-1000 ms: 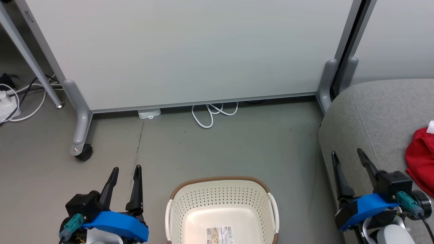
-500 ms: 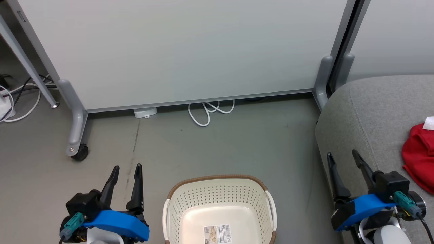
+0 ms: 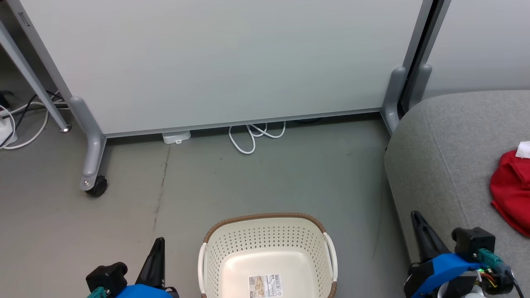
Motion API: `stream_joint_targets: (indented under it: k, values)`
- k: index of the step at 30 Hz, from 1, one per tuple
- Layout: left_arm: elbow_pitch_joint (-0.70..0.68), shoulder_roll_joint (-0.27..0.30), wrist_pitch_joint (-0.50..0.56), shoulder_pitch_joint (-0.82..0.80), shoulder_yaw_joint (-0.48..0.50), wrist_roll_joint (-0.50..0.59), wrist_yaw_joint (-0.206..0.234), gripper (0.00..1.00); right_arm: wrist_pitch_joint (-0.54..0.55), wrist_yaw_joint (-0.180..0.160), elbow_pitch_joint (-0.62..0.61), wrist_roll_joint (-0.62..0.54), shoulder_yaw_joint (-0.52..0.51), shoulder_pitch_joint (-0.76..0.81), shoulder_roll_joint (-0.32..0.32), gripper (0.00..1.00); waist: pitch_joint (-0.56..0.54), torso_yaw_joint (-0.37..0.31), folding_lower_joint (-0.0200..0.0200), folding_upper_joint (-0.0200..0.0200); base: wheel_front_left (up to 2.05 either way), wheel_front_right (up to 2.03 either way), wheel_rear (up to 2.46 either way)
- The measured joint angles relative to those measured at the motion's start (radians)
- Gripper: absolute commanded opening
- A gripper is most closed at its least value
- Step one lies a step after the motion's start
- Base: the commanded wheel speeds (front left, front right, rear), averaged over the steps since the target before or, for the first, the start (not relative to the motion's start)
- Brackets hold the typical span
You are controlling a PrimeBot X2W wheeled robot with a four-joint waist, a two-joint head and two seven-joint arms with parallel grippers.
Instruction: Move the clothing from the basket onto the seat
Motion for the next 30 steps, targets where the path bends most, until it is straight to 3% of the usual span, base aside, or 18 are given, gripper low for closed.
stream_joint_targets:
  k: [30]
  values:
    - [-0.089,-0.026,0.128,-0.015,0.104,-0.407,0.0,0.0,0.083,0.0,-0.044,0.546,-0.017,0.0,0.0,0.0,-0.002,-0.01,0.0,0.0,0.0,0.0,0.0]
